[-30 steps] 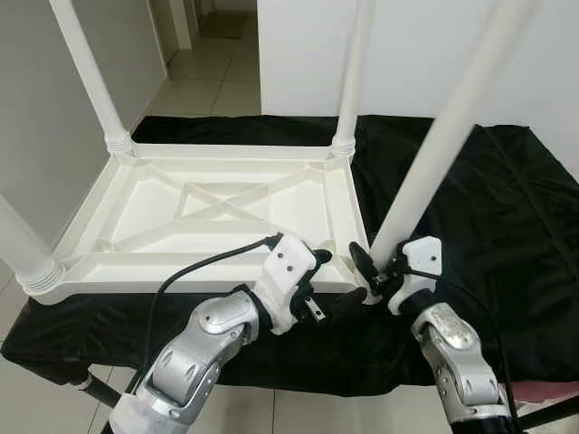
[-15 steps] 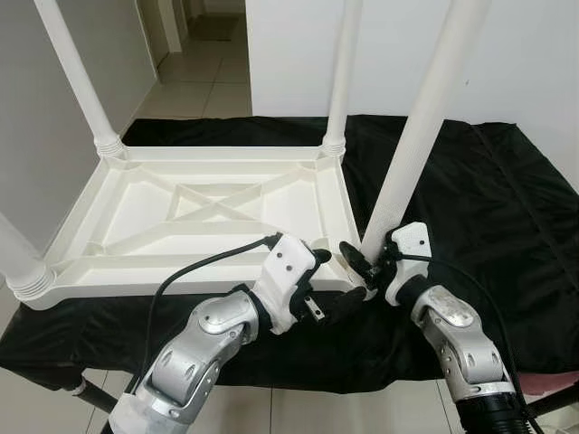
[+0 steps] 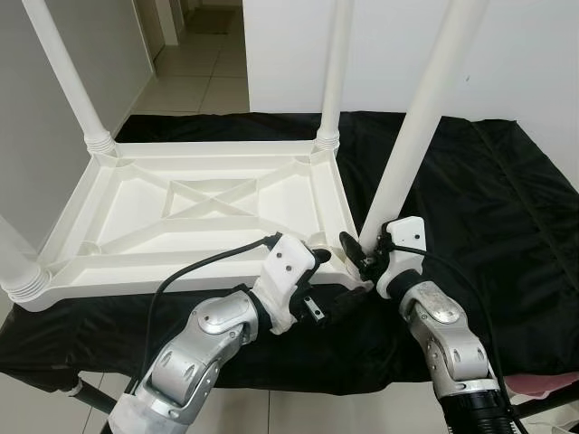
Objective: Building children table
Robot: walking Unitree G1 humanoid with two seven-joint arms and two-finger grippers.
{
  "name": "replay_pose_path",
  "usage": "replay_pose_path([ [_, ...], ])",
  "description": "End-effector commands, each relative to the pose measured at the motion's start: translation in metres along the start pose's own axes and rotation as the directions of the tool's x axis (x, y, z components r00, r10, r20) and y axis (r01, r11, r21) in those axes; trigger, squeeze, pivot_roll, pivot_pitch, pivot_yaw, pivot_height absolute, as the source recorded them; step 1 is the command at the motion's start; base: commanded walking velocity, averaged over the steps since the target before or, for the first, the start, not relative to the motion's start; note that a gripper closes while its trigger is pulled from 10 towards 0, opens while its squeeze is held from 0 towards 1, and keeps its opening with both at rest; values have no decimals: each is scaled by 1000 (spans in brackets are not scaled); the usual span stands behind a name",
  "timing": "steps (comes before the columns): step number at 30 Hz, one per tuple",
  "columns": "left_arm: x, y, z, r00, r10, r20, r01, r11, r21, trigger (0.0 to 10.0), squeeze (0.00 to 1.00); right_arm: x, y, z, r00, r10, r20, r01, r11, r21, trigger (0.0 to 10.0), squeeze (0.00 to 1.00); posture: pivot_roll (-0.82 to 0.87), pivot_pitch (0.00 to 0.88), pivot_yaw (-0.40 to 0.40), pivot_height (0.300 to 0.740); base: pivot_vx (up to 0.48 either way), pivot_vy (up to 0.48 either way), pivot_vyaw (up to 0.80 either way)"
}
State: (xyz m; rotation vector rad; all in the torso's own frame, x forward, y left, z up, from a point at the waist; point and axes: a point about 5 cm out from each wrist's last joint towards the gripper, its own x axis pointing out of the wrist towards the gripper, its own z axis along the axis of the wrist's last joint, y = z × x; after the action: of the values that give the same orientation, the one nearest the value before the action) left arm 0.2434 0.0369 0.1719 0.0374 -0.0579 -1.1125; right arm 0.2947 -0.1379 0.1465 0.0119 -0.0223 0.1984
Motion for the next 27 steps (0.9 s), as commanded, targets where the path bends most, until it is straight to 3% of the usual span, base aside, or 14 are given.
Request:
replay_pose_path([
  [1, -1, -1, -1, 1000, 10, -8, -10, 1000, 2, 10000, 0, -6, -1, -29, 979, -115, -166, 121, 992, 26, 10000, 0, -75, 61, 27, 740, 0, 0, 0],
  [7, -1, -2, -2, 1000, 6, -8, -6, 1000, 4, 10000, 0, -10, 9, -31, 945, -280, -171, 290, 956, 38, 10000, 0, -73, 47, 17, 740, 0, 0, 0],
  [9, 0, -1, -1, 1000, 7, -9, -7, 1000, 7, 10000, 0, -11, 19, -33, 919, -340, -198, 364, 926, 100, 10000, 0, -74, 50, 24, 740, 0, 0, 0],
  [14, 0, -1, -1, 1000, 6, -9, -6, 1000, 8, 10000, 0, -10, 22, -32, 922, -332, -200, 360, 924, 126, 10000, 0, -80, 49, 31, 740, 0, 0, 0],
  [22, 0, 1, -1, 1000, -4, -13, 5, 1000, 14, 10000, 0, -8, 8, -19, 948, -300, -101, 311, 943, 121, 10000, 0, -87, 53, 46, 740, 0, 0, 0],
  [23, 0, 1, -1, 1000, -7, -14, 7, 1000, 14, 10000, 0, -8, 1, -16, 960, -270, -69, 276, 954, 118, 10000, 1000, -88, 52, 46, 740, 0, 0, 0],
  [27, 0, 0, -1, 1000, -8, -15, 8, 1000, 12, 10000, 0, -8, -7, -12, 973, -230, -31, 232, 968, 97, 10000, 1000, -87, 54, 44, 740, 0, 0, 0],
])
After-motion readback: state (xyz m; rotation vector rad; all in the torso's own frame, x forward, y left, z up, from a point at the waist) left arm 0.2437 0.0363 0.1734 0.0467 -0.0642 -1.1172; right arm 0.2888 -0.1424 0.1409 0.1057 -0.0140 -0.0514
